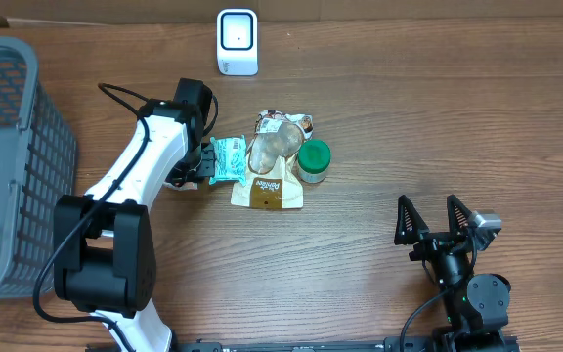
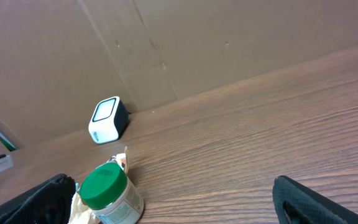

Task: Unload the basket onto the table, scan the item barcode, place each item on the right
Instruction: 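Set the orange tissue pack on the table left of the wipes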

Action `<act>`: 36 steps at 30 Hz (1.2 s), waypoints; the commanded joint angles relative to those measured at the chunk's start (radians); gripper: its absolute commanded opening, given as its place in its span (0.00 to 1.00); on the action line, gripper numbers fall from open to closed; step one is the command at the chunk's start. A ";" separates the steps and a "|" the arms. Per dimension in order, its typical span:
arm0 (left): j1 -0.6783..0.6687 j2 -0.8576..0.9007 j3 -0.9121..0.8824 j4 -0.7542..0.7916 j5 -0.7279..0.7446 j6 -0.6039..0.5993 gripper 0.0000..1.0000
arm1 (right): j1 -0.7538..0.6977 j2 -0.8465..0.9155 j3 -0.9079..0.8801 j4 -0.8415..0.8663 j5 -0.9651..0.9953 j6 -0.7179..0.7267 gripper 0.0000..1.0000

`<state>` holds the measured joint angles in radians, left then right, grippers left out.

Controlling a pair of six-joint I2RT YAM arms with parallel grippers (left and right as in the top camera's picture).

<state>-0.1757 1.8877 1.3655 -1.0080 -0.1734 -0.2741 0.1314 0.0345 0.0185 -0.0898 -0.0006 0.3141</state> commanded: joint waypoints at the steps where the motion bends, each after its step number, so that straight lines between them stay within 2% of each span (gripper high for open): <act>1: -0.005 0.002 0.008 0.001 0.052 -0.022 0.48 | -0.003 -0.009 -0.010 0.007 -0.005 -0.005 1.00; 3: -0.005 0.000 0.029 -0.020 0.063 -0.021 0.56 | -0.003 -0.009 -0.010 0.007 -0.005 -0.005 1.00; 11: -0.004 -0.117 0.243 -0.175 0.067 -0.021 0.59 | -0.003 -0.009 -0.010 0.007 -0.005 -0.005 1.00; 15: 0.013 -0.240 0.375 -0.217 0.060 -0.018 0.77 | -0.003 -0.009 -0.010 0.007 -0.005 -0.005 1.00; 19: 0.092 -0.361 0.484 -0.241 0.020 -0.015 0.83 | -0.003 -0.009 -0.010 0.007 -0.005 -0.005 1.00; 22: 0.216 -0.439 0.512 -0.243 -0.029 -0.023 0.83 | -0.003 -0.009 -0.010 0.007 -0.005 -0.005 1.00; 25: 0.410 -0.486 0.512 -0.241 -0.047 -0.037 0.83 | -0.003 -0.009 -0.010 0.007 -0.005 -0.005 1.00; 31: 0.808 -0.439 0.452 -0.209 -0.041 0.011 0.80 | -0.003 -0.009 -0.010 0.007 -0.005 -0.005 1.00; 36: 0.954 -0.375 0.331 -0.146 0.010 0.078 0.77 | -0.003 -0.009 -0.010 0.007 -0.005 -0.005 1.00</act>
<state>0.7311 1.4792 1.7672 -1.1728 -0.1970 -0.2600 0.1314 0.0345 0.0185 -0.0898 -0.0006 0.3138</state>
